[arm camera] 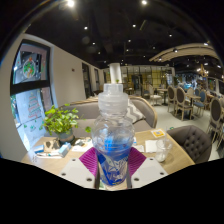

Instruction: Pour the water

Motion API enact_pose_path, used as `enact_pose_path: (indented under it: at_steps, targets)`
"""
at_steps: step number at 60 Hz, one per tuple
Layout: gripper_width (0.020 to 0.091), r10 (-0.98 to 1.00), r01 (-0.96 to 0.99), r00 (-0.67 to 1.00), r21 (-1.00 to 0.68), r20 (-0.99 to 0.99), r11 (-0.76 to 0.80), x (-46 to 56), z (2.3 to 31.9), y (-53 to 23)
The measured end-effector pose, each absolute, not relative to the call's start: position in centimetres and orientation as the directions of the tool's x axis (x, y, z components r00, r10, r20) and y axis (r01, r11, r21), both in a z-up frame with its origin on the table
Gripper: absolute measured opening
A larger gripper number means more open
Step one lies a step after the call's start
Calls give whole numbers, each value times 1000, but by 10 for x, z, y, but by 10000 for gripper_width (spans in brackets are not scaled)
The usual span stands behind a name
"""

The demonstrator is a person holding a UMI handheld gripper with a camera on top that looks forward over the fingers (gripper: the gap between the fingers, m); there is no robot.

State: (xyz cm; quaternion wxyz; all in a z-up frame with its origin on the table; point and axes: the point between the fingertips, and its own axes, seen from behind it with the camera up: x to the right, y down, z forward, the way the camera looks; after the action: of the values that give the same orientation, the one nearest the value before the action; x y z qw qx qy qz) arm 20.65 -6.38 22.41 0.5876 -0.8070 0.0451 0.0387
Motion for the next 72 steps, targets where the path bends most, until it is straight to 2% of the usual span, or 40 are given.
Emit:
enact_pose_path:
  at_steps: [6, 14, 24, 28, 32, 41, 43, 47, 50, 55, 72]
  targets:
    - [357, -76, -47, 997, -938, -22, -344, 245, 179, -65]
    - [358, -100, -39, 995, -918, 1, -394, 272, 122, -65]
    - [375, -111, -82, 993, -904, -38, -419, 280, 78, -73]
    - [363, -107, -62, 994, -923, -23, -379, 277, 83, -69]
    - [392, -115, -62, 993, -927, -20, -371, 272, 80, -69]
    - [521, -139, -97, 989, -909, -43, -406, 283, 79, -76]
    - [588, -141, -101, 989, -894, -43, -436, 283, 76, -80]
    - [870, -146, -108, 988, -866, -41, -489, 281, 73, -89]
    - [829, -163, -125, 986, -835, -43, -537, 280, 70, -101]
    - [854, -164, -147, 984, -807, -63, -572, 267, 77, -123]
    - [858, -183, -86, 982, -784, 35, -615, 226, 173, -235]
